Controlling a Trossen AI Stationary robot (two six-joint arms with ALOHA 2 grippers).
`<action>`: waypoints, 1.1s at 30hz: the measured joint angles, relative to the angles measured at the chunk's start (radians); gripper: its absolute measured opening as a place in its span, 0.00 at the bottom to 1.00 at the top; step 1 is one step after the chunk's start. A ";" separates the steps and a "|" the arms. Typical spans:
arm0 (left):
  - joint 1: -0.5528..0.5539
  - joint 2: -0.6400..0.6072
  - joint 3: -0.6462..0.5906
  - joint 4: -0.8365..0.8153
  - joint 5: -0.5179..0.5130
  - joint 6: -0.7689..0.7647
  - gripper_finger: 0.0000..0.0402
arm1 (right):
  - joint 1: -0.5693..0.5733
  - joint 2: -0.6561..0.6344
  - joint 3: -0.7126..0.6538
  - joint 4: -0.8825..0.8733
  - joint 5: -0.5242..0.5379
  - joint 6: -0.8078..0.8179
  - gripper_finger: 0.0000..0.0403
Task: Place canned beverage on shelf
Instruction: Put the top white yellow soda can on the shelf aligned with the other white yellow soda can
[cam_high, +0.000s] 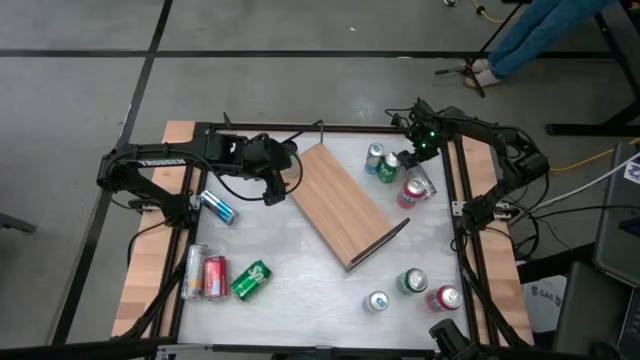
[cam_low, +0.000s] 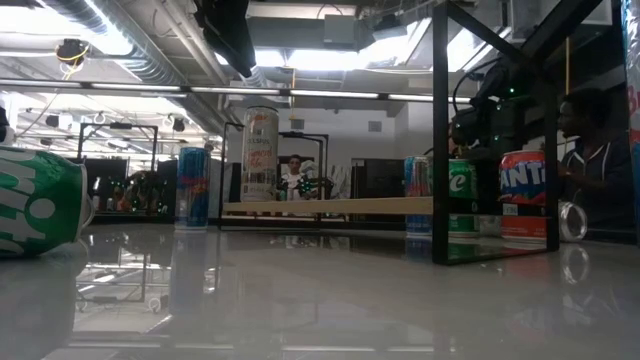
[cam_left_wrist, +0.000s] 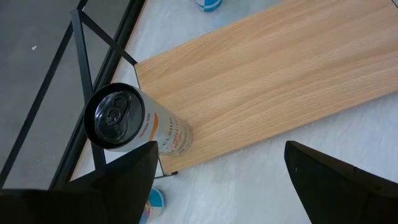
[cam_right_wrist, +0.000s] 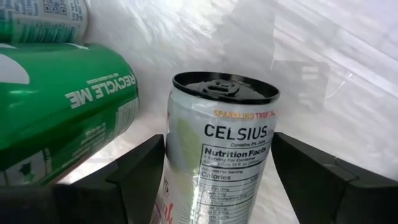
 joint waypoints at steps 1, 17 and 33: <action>0.000 0.000 0.000 0.000 0.000 0.000 0.84 | 0.000 0.000 0.000 0.001 0.000 0.000 0.71; 0.000 0.000 0.000 0.000 0.000 0.000 0.84 | 0.001 -0.001 0.001 0.001 0.031 0.005 0.61; 0.000 0.000 0.000 0.000 0.000 0.000 0.84 | 0.000 -0.002 0.002 0.002 0.055 0.007 0.65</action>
